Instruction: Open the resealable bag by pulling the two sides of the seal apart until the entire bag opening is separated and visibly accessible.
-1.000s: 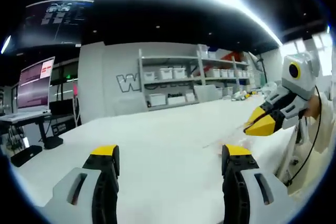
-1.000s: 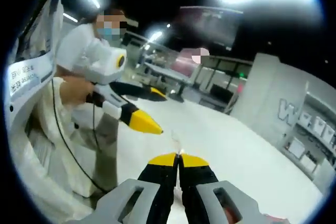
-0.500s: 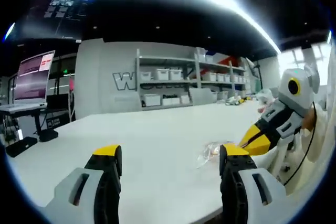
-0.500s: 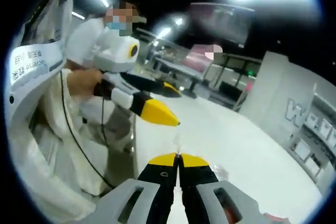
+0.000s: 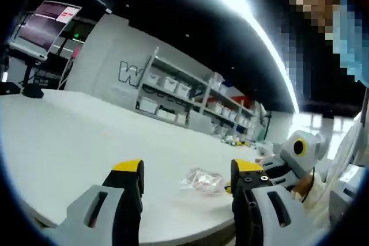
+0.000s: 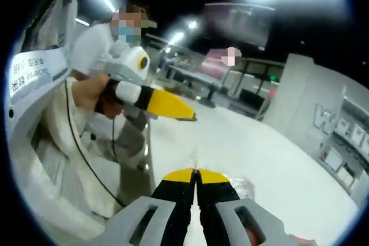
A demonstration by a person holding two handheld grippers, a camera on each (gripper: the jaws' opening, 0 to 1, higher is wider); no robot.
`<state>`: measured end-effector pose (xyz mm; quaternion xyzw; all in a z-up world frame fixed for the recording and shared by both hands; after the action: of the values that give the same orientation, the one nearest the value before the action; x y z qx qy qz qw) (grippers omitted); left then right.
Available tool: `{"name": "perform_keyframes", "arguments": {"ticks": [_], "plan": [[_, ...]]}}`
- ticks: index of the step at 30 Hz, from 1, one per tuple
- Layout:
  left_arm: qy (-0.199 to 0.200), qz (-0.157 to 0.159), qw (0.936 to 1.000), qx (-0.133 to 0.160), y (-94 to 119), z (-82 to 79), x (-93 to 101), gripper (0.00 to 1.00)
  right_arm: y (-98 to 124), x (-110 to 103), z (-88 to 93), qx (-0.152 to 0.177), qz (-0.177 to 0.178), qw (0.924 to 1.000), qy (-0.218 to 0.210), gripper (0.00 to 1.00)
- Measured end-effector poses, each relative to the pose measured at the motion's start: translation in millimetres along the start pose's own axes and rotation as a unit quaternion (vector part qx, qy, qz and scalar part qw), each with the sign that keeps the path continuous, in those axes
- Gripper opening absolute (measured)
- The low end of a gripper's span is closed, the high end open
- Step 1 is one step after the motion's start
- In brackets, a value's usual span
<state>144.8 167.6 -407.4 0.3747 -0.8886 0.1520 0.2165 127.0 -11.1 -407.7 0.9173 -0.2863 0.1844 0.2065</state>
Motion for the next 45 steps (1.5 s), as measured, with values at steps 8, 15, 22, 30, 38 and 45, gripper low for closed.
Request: {"name": "perform_keyframes", "arguments": {"ticks": [8,15,22,30,38,45], "plan": [[0.101,0.009,0.9946,-0.022,1,7.5,-5.4,0.48,0,1,3.6,0.001,0.003,1.0000,-0.008,0.00],[0.205,0.042,0.9775,-0.027,0,1.6,-0.9,0.38,2,2,-3.0,0.009,0.017,0.9981,0.059,0.00],[0.264,0.055,0.9618,-0.050,0,3.1,-1.9,0.34,2,-1,-5.8,-0.012,0.020,0.9857,0.167,0.00],[0.358,0.075,0.9271,-0.083,-2,10.5,-1.7,0.30,2,-4,-6.3,-0.021,0.014,0.9772,0.211,0.00],[0.459,0.082,0.8784,-0.107,-9,15.3,-8.2,0.24,2,-3,-3.4,-0.025,0.016,0.9748,0.221,0.00],[0.509,0.048,0.8449,-0.157,-16,28.4,-11.5,0.18,4,-6,-4.9,-0.021,0.018,0.9728,0.230,0.00]]}}
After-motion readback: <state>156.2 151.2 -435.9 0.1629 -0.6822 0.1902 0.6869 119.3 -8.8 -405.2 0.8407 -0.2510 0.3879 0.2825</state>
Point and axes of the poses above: the point that each gripper's makers call its tool centre point, and the gripper's own axes: y roughly backward along the fingers, x roughly to its right, z roughly out of its underside, the point moved 8 cm from there along y, roughly backward along the fingers, and after that the axes turned 5 degrees about y, right-handed, at the moved point
